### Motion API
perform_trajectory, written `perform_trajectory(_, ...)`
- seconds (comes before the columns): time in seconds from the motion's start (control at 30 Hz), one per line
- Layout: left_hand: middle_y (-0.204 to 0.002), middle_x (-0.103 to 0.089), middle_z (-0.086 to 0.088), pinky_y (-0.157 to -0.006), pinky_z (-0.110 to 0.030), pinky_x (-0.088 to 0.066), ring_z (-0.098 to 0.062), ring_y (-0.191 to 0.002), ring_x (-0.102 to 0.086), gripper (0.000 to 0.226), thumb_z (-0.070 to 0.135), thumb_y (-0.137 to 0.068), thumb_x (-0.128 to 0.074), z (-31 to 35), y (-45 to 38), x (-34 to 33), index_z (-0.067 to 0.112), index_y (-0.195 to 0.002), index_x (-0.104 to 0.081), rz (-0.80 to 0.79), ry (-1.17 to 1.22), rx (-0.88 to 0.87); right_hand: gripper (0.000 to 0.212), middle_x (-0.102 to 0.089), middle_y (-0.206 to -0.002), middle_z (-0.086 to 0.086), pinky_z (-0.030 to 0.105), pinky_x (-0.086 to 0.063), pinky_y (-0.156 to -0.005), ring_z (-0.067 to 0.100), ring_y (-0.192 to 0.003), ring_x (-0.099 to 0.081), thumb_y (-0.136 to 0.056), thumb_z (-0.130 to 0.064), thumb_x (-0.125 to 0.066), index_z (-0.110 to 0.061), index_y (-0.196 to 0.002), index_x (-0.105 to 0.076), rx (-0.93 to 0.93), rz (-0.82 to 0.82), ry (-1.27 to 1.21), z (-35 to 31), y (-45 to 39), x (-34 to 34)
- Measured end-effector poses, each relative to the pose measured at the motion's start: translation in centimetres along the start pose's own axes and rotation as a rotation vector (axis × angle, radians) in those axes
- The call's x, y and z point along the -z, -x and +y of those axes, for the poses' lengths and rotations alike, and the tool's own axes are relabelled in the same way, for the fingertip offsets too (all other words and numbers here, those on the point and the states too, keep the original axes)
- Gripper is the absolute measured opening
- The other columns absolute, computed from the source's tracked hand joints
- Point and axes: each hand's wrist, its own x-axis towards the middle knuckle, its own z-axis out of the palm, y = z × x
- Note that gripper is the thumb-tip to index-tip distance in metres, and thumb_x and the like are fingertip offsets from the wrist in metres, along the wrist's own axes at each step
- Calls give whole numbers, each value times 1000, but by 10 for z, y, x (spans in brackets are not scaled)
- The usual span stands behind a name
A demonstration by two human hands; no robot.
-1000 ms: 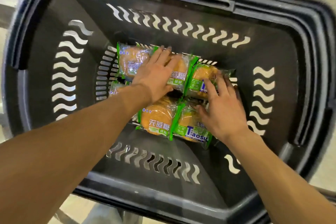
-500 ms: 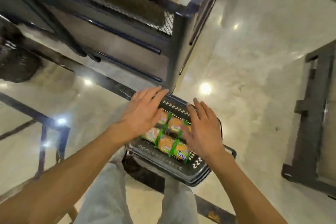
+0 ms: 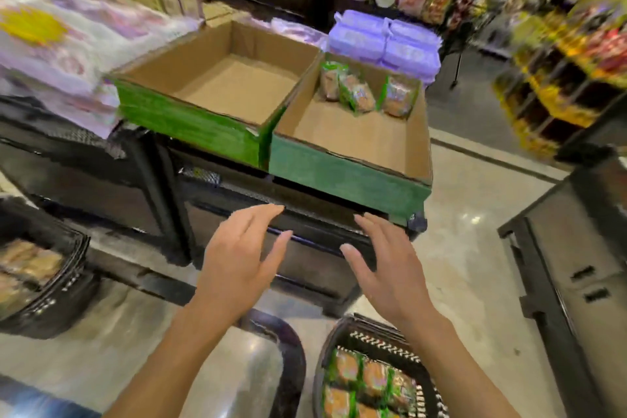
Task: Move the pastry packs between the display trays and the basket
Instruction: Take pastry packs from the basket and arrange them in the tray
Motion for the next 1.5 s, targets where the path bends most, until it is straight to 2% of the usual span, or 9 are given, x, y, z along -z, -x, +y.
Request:
perform_trajectory(0.1, -120, -68, 1, -94, -36, -52, -19, -111, -61, 42, 41, -97, -52, -24, -23, 15, 14, -127, -65, 8, 33, -7, 58, -55, -142, -7, 27, -34, -110, 10, -133, -43, -96, -59, -42, -24, -140, -55, 8, 52, -15, -36, -28, -3)
perform_trajectory(0.23, -120, -68, 3, -91, -38, -55, -16, -112, -62, 43, 44, -97, -51, -48, -59, 9, 17, -129, -64, -37, 94, 4, 58, -57, -140, -5, 33, -39, -109, 13, -132, -46, -96, -59, -42, -22, -139, -55, -1, 79, -3, -47, -72, -14)
perform_trajectory(0.53, -126, -65, 1, -98, -39, -49, -19, -120, -57, 43, 43, -100, -56, -90, -208, -66, 19, -135, -59, -203, 56, -40, 52, -59, -132, -1, 31, -39, -100, 21, -121, -53, -100, -55, -47, -20, -137, -54, -79, 168, 37, 19, -210, -40)
perform_trajectory(0.67, -135, -60, 1, -102, -39, -46, -19, -127, -51, 51, 51, -100, -46, -113, -296, -119, 20, -140, -53, -325, -8, -59, 49, -52, -142, -1, 30, -34, -104, 23, -131, -45, -99, -42, -58, -21, -143, -50, -120, 36, 22, 69, -304, -51)
perform_trajectory(0.77, -135, -57, 2, -105, -36, -41, -19, -129, -48, 53, 52, -100, -50, -129, -344, -158, 23, -143, -49, -443, -58, -84, 50, -53, -140, 5, 34, -33, -107, 28, -130, -46, -98, -35, -63, -17, -142, -50, -110, -51, 22, 108, -367, -59)
perform_trajectory(0.97, -144, -51, 3, -116, -34, -25, -19, -140, -36, 67, 64, -93, -37, -160, -421, -220, 24, -147, -44, -645, -166, -173, 60, -51, -140, 4, 44, -38, -109, 29, -132, -45, -90, -39, -71, -20, -143, -49, -200, -134, 23, 169, -463, -81)
perform_trajectory(1.13, -144, -52, 8, -124, -40, -5, -17, -146, -31, 81, 73, -84, -17, -176, -442, -251, 28, -145, -46, -634, -149, -213, 68, -53, -138, 6, 40, -36, -111, 25, -134, -45, -83, -43, -78, -22, -140, -49, -406, -122, -129, 211, -523, -102)
perform_trajectory(1.3, -132, -61, 8, -120, -42, -11, -19, -136, -46, 65, 65, -88, -34, -182, -440, -258, 26, -135, -56, -579, -133, -244, 90, -48, -142, 14, 39, -38, -110, 28, -134, -45, -74, -43, -87, -14, -146, -42, -544, -131, -166, 239, -570, -115)
perform_trajectory(1.5, -125, -65, 6, -118, -43, -17, -21, -128, -54, 57, 59, -86, -45, -186, -436, -266, 24, -129, -60, -503, -98, -256, 114, -49, -147, 8, 38, -40, -111, 26, -133, -48, -63, -45, -93, -18, -155, -30, -567, -229, -252, 256, -588, -117)
